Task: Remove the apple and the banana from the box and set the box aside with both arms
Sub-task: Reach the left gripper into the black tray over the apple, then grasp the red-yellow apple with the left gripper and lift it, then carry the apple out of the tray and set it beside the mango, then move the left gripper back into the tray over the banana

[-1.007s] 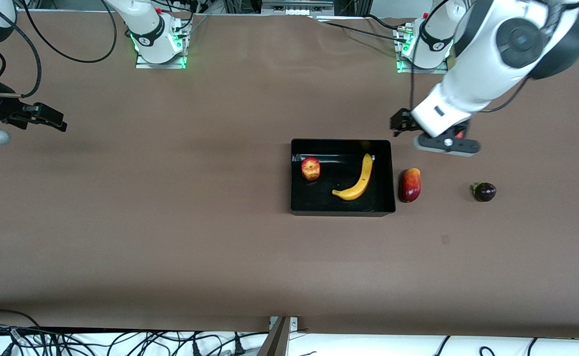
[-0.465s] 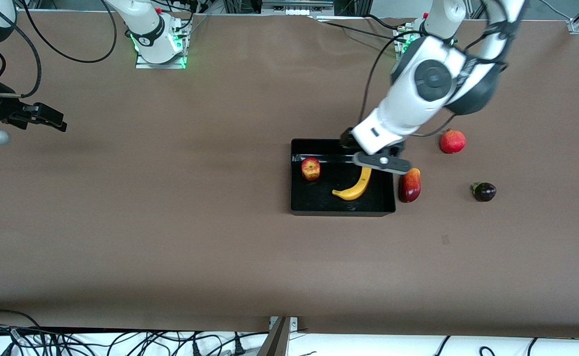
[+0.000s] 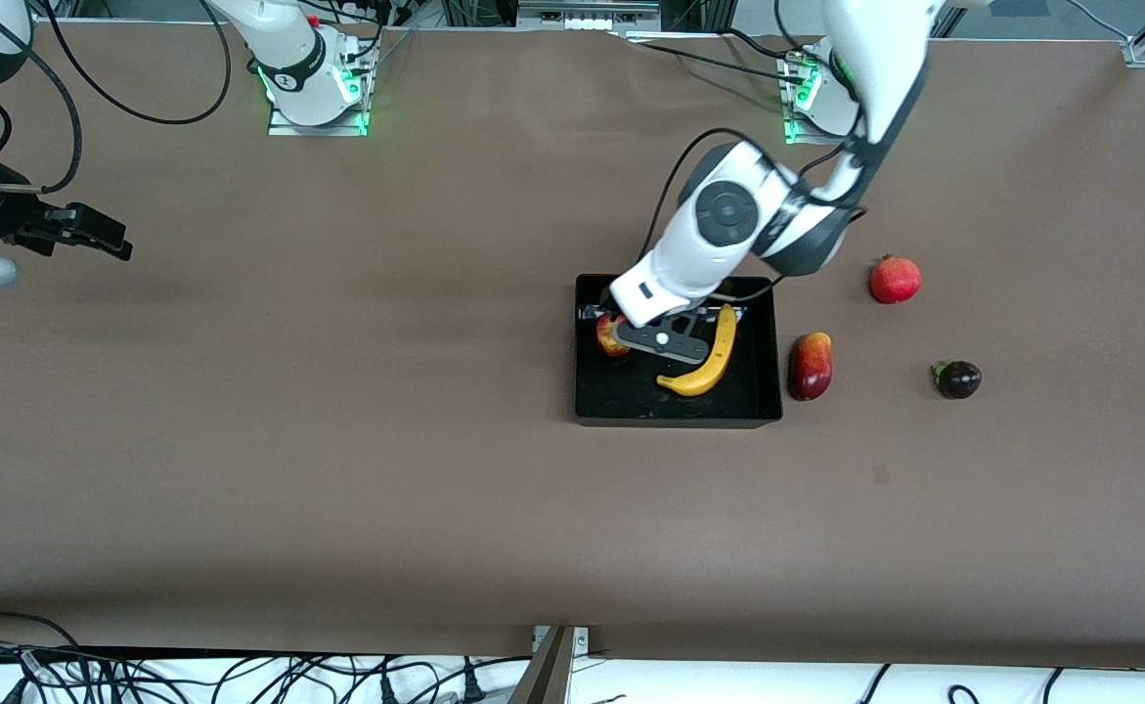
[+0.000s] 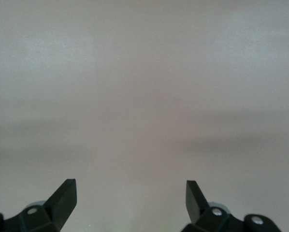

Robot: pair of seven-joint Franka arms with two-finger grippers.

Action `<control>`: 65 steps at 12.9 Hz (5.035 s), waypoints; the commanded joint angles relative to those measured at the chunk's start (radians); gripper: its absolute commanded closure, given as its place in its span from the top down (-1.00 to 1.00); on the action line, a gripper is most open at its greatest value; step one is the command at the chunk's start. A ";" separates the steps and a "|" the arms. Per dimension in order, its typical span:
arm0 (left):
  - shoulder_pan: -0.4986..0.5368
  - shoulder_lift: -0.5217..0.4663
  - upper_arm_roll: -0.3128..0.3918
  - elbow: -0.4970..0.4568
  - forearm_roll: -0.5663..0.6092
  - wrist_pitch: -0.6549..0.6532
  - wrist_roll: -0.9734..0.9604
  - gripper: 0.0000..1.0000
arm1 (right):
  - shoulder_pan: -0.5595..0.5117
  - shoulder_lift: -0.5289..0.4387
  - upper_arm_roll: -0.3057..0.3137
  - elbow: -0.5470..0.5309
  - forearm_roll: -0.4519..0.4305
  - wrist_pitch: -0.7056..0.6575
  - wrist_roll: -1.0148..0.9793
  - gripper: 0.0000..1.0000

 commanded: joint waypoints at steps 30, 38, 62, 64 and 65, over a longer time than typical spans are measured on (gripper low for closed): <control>0.262 -0.309 -0.068 -0.169 0.103 -0.235 0.350 -1.00 | -0.016 -0.010 0.014 0.004 0.010 -0.012 0.006 1.00; 0.561 -0.436 -0.059 -0.515 0.122 -0.145 0.741 -1.00 | -0.016 -0.012 0.014 0.004 0.010 -0.012 0.006 1.00; 0.293 -0.252 -0.119 -0.261 -0.052 -0.079 0.410 1.00 | -0.014 -0.012 0.016 0.007 0.010 -0.012 0.006 1.00; 0.269 -0.189 -0.119 -0.262 0.045 -0.015 0.407 1.00 | -0.014 -0.012 0.022 0.012 0.010 -0.012 0.003 1.00; 0.263 -0.169 -0.118 -0.261 0.082 -0.008 0.407 1.00 | -0.014 -0.012 0.023 0.012 0.010 -0.012 0.001 1.00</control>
